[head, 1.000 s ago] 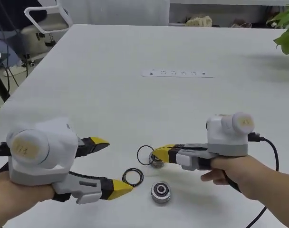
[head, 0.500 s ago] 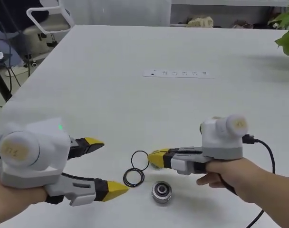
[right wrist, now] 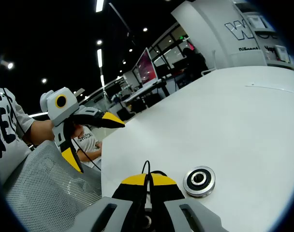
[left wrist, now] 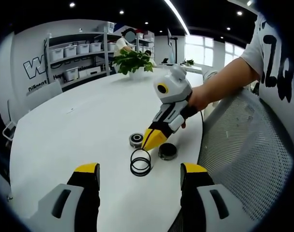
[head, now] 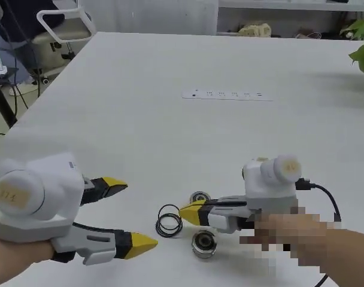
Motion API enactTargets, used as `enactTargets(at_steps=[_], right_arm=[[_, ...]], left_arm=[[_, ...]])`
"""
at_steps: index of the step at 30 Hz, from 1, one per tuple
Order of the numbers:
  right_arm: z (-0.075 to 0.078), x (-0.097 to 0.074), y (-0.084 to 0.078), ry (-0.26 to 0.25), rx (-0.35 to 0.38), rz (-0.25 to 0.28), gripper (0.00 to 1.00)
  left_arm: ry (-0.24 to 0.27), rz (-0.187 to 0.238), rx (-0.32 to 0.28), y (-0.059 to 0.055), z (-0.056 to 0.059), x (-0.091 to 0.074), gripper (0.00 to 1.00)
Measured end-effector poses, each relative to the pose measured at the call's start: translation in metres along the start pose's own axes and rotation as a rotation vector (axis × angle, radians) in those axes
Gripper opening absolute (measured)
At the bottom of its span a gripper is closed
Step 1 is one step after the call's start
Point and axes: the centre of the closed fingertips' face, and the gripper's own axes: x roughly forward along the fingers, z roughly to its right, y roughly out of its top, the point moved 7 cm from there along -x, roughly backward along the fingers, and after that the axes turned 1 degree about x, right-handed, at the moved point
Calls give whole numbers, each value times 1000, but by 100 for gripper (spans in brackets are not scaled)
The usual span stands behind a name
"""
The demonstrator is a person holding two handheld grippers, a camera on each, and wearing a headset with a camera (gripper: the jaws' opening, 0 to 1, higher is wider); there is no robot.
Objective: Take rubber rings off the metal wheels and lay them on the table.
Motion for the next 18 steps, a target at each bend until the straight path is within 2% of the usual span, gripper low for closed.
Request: enactTargets(at_steps=[18], right_arm=[[3, 7, -8, -22, 6, -20, 0]], left_arm=[[-4, -11, -1, -2, 2, 1, 66]])
